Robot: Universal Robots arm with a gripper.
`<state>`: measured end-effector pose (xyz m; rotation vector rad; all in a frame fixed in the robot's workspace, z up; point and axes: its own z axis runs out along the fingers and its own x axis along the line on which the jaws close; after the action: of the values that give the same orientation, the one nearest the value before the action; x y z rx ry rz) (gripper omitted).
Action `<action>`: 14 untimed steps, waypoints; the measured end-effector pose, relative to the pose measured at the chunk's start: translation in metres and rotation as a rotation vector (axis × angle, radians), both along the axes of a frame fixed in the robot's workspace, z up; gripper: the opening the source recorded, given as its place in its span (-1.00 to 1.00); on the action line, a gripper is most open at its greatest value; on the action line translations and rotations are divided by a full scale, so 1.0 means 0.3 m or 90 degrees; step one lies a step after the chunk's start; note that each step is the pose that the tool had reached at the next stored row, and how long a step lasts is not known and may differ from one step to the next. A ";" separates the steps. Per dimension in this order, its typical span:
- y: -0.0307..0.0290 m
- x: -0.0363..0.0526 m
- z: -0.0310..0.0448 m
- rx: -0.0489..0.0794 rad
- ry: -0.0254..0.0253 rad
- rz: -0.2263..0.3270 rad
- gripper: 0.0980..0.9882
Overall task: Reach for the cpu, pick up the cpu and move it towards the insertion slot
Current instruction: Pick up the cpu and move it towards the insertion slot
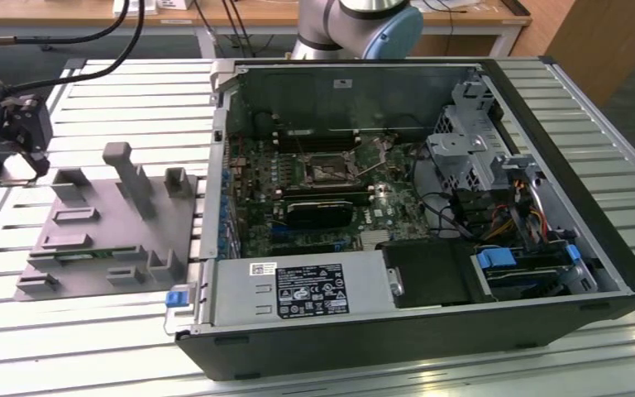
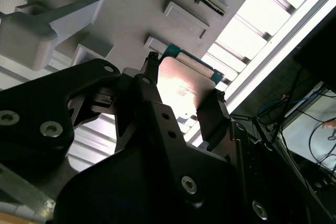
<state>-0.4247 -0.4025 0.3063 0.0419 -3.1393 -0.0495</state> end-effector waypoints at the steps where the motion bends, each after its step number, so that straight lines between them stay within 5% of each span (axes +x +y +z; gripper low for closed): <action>1: 0.000 0.000 0.003 0.000 0.0000 0.000 0.00; 14: 0.001 0.000 0.056 -0.001 0.0000 0.000 0.00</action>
<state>-0.4247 -0.4022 0.3230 0.0418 -3.1393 -0.0472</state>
